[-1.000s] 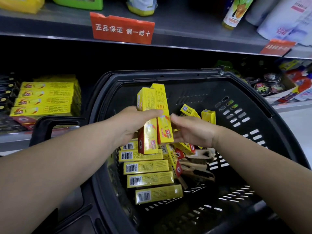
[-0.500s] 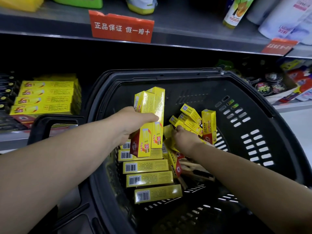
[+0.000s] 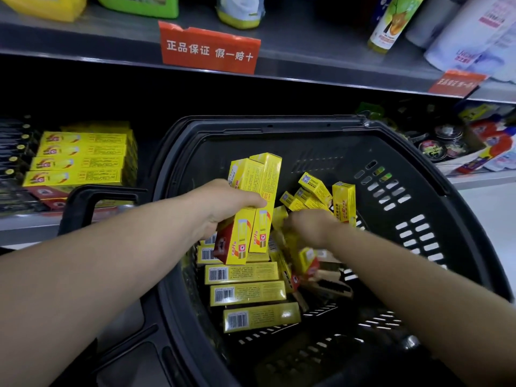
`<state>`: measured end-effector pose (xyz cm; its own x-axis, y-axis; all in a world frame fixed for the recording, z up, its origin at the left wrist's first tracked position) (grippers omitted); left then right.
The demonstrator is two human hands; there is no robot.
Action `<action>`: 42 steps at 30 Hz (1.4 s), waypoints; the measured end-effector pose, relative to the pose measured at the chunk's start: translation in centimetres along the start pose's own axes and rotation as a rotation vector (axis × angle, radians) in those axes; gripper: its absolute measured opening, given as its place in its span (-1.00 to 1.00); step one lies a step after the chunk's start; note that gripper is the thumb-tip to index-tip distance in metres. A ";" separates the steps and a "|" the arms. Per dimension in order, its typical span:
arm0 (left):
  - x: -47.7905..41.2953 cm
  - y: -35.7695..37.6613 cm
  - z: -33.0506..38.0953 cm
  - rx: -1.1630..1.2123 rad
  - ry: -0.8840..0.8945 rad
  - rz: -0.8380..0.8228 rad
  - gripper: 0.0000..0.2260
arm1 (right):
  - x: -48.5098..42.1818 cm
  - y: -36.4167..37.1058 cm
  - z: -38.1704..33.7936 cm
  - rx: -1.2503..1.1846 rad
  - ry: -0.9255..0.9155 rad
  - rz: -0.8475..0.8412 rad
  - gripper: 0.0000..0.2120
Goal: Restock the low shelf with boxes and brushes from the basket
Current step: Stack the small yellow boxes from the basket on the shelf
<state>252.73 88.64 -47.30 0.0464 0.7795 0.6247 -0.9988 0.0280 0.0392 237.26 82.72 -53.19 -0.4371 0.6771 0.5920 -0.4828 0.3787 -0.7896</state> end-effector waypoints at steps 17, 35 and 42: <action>5.9 -3.9 4.4 0.167 0.162 -0.193 -0.83 | 6.2 -14.6 -1.0 -1.893 -0.198 0.195 -0.71; 9.6 -23.8 -1.8 0.305 -0.038 0.109 -0.85 | -2.8 -23.9 -16.4 -1.316 -0.107 0.105 -0.65; 9.5 -32.2 -6.2 0.413 -0.047 0.530 -0.81 | -8.9 -25.6 -18.2 -1.189 -0.065 0.299 -0.70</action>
<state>285.28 98.99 -47.45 -0.4390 0.5935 0.6745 -0.8001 -0.5999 0.0072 267.35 78.54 -41.16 -0.4652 0.8161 0.3429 0.6207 0.5769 -0.5309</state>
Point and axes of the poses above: each hand's wrist, its own x-axis away from the middle knuckle, its own y-axis out of the palm, z = x × y, the point moved 8 cm from there along -x, towards the middle knuckle, and after that the axes turned 2 degrees about y, right-handed, at the moved point
